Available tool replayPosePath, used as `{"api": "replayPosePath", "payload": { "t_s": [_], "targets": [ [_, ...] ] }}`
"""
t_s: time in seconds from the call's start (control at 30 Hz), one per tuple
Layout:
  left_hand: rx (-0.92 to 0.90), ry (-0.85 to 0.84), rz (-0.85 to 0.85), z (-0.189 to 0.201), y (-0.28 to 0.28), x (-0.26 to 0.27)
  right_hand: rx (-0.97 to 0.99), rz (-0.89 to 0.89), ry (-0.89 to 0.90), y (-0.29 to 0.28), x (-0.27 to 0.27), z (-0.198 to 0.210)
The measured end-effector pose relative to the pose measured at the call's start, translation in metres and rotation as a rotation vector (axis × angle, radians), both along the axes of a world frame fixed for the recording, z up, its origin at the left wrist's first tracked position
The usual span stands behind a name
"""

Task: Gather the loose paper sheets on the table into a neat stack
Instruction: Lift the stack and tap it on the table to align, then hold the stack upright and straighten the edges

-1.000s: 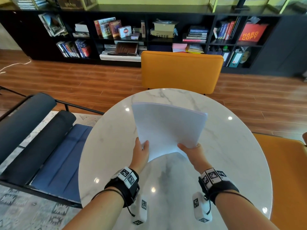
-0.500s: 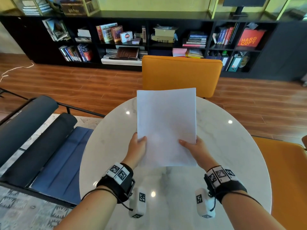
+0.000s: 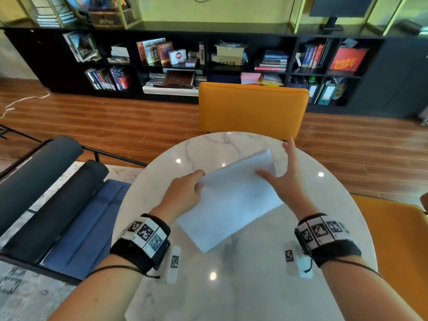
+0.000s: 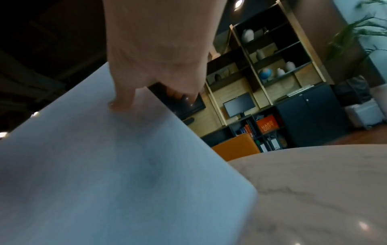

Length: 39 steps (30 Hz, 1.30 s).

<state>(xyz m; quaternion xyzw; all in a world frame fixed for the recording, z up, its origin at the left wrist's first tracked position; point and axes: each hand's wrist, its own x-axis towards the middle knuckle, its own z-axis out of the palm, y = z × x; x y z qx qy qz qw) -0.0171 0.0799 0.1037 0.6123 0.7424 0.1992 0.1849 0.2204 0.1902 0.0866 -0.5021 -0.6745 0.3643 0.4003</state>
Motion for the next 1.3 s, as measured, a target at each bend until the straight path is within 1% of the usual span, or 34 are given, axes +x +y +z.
{"api": "replayPosePath", "payload": {
  "t_s": [0.07, 0.13, 0.17, 0.2, 0.23, 0.27, 0.3, 0.33, 0.4, 0.43, 0.47, 0.6, 0.73, 0.8, 0.93, 1.1, 1.2, 1.3],
  "targets": [
    [0.031, 0.079, -0.059, 0.008, 0.001, 0.003, -0.123, 0.107, 0.073, 0.005, 0.000, 0.009],
    [0.099, 0.110, -0.040, 0.010, 0.003, 0.004, -0.220, 0.134, 0.192, 0.004, -0.002, 0.009],
    [0.164, 0.114, -0.010, 0.008, 0.004, 0.002, -0.246, 0.120, 0.259, 0.003, -0.002, 0.006],
    [0.274, 0.116, 0.035, 0.004, 0.006, -0.001, -0.264, 0.104, 0.316, 0.002, -0.002, 0.002],
    [0.380, 0.110, 0.102, -0.002, 0.007, -0.005, -0.272, 0.096, 0.360, 0.000, -0.002, -0.002],
    [0.472, 0.064, 0.190, -0.007, 0.008, -0.009, -0.278, 0.085, 0.399, -0.001, 0.000, -0.006],
    [0.532, -0.059, 0.294, -0.011, 0.007, -0.011, -0.285, 0.073, 0.431, -0.002, 0.001, -0.011],
    [0.520, -0.257, 0.388, -0.013, 0.007, -0.014, -0.294, 0.059, 0.458, -0.002, 0.003, -0.016],
    [0.378, -0.666, 0.517, -0.020, 0.007, -0.015, -0.303, 0.045, 0.476, -0.004, 0.006, -0.023],
    [0.315, -0.793, 0.527, -0.026, 0.009, -0.016, -0.301, 0.049, 0.482, -0.005, 0.006, -0.025],
    [0.284, -0.833, 0.517, -0.031, 0.011, -0.017, -0.301, 0.046, 0.499, -0.006, 0.006, -0.027],
    [0.290, -0.801, 0.525, -0.050, 0.013, -0.013, -0.326, 0.017, 0.580, -0.011, 0.008, -0.032],
    [0.325, -0.758, 0.526, -0.061, 0.006, 0.005, -0.349, -0.030, 0.494, -0.025, 0.009, -0.053],
    [0.379, -0.741, 0.529, -0.063, 0.005, 0.012, -0.365, -0.069, 0.473, -0.030, 0.007, -0.060],
    [0.481, -0.753, 0.536, -0.061, 0.006, 0.013, -0.362, -0.100, 0.491, -0.031, 0.004, -0.056],
    [0.386, -0.752, 0.510, -0.075, 0.000, 0.019, -0.425, -0.108, 0.368, -0.034, -0.001, -0.072],
    [0.375, -0.740, 0.517, -0.079, -0.001, 0.014, -0.413, -0.134, 0.383, -0.029, 0.000, -0.072],
    [0.311, -0.775, 0.519, -0.090, -0.005, 0.011, -0.441, -0.147, 0.354, -0.026, 0.001, -0.081]
  ]
}}
